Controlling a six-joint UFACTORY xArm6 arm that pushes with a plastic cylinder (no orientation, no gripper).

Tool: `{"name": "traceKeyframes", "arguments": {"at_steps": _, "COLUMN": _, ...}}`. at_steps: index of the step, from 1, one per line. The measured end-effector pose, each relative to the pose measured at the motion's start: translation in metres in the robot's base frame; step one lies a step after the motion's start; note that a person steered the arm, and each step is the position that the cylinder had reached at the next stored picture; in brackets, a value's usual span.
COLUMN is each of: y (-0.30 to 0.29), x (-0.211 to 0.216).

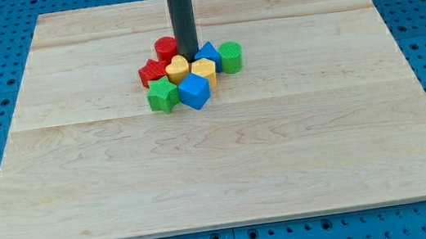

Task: Push the green circle along with the blue triangle towards the red circle

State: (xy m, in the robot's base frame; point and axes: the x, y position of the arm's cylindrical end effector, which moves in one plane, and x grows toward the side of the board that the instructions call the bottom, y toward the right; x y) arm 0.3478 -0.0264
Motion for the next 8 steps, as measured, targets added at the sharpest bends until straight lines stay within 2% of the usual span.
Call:
{"name": "traceKeyframes", "arguments": {"at_steps": 1, "y": 0.000, "x": 0.005}}
{"name": "traceKeyframes", "arguments": {"at_steps": 3, "y": 0.019, "x": -0.055}}
{"name": "traceKeyframes", "arguments": {"at_steps": 4, "y": 0.093, "x": -0.057}}
{"name": "traceKeyframes", "arguments": {"at_steps": 5, "y": 0.155, "x": -0.034}}
{"name": "traceKeyframes", "arguments": {"at_steps": 6, "y": 0.171, "x": 0.008}}
{"name": "traceKeyframes", "arguments": {"at_steps": 8, "y": 0.133, "x": 0.008}}
